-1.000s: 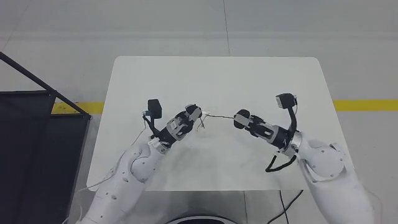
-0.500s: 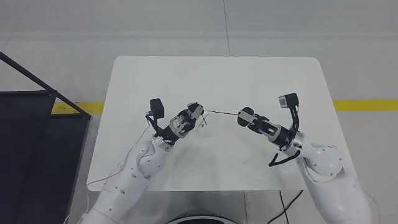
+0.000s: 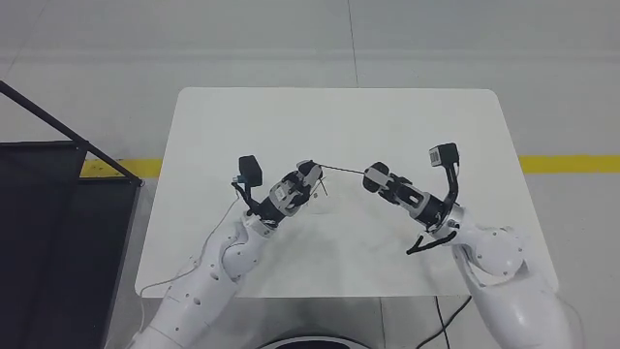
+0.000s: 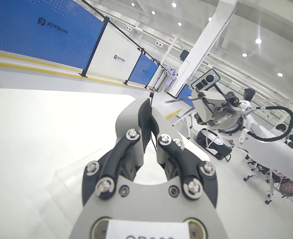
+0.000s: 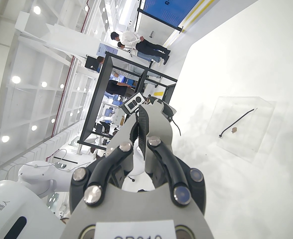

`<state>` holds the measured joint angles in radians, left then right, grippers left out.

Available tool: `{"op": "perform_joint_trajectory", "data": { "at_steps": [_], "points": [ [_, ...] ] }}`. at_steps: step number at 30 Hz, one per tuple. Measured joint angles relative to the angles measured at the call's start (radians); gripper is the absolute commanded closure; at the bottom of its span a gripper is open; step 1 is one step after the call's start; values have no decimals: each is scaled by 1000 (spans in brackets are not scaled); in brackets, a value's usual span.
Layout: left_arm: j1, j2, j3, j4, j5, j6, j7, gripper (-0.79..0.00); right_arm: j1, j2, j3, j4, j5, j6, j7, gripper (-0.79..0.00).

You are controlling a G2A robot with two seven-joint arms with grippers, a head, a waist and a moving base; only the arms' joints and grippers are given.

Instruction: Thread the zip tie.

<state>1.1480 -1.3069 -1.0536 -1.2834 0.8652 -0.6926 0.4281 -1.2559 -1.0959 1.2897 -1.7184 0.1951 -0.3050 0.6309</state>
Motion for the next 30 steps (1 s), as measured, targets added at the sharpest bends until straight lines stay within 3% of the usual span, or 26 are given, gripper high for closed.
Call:
{"op": "perform_joint_trajectory", "data": {
  "at_steps": [19,30],
  "points": [
    [-1,-1,2,3,2,3,1,0,-48,-15,-38,-82,-161,54,-196,0],
    [-1,-1,2,3,2,3,1,0,-55,-22,-49,-95,-182,50,-221,0]
  ]
}}
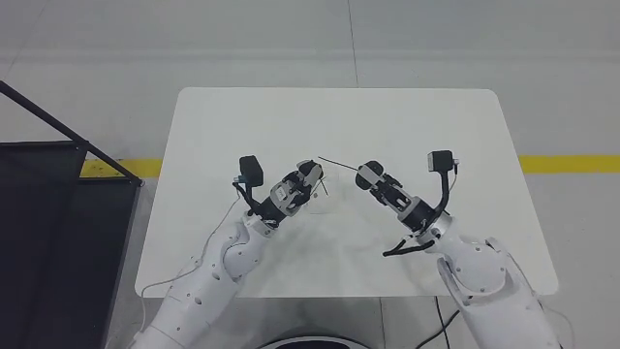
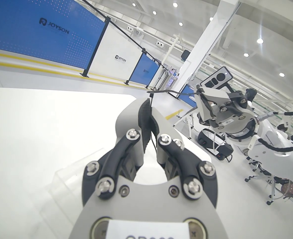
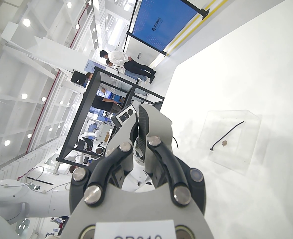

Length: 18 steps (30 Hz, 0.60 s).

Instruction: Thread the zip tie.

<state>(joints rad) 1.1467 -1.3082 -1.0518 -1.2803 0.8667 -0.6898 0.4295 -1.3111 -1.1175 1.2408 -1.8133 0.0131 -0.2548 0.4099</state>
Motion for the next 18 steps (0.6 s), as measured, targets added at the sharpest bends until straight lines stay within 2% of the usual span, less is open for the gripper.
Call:
{"op": "perform_joint_trajectory", "data": {
  "at_steps": [18],
  "points": [
    [0,0,0,0,0,0,0,0,-24,-3,8,-19,-16,-40,32,0]
  ]
}}
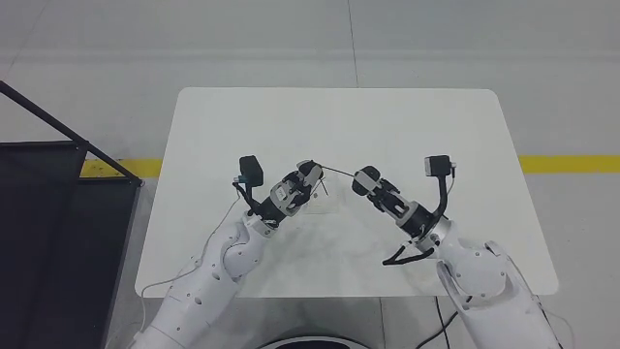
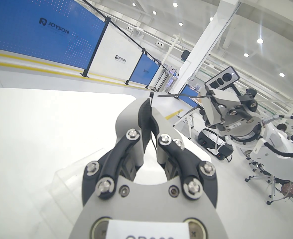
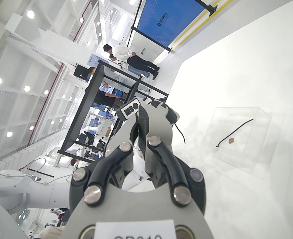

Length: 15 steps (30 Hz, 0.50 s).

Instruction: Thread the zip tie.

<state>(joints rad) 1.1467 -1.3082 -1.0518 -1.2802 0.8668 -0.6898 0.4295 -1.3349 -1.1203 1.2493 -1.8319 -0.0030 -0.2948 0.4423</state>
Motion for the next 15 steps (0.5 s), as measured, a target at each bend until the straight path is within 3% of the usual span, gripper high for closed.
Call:
{"op": "perform_joint_trajectory", "data": {
  "at_steps": [15],
  "points": [
    [0,0,0,0,0,0,0,0,16,-8,-7,14,11,25,-7,0]
  ]
}}
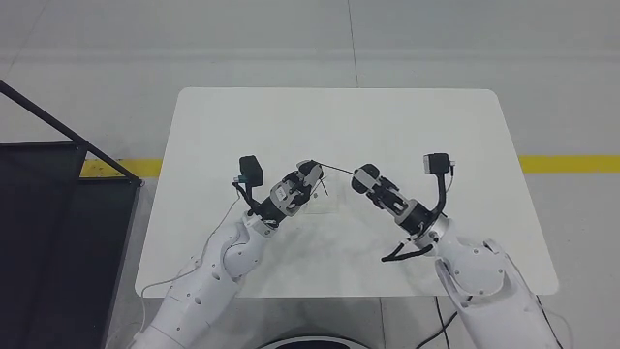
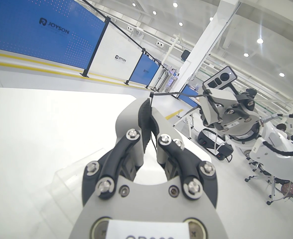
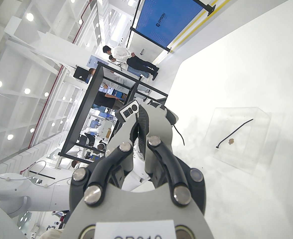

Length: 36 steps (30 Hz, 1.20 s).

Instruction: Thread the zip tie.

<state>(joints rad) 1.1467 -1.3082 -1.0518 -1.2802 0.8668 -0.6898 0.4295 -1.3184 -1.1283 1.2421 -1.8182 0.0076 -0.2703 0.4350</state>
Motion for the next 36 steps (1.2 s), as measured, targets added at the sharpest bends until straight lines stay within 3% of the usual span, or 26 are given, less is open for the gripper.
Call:
{"op": "perform_joint_trajectory", "data": {
  "at_steps": [23,36],
  "points": [
    [0,0,0,0,0,0,0,0,16,-7,-8,0,-56,56,15,0],
    [35,-2,-23,-53,27,48,16,0,13,-13,-13,-9,-89,100,-15,0]
  ]
}}
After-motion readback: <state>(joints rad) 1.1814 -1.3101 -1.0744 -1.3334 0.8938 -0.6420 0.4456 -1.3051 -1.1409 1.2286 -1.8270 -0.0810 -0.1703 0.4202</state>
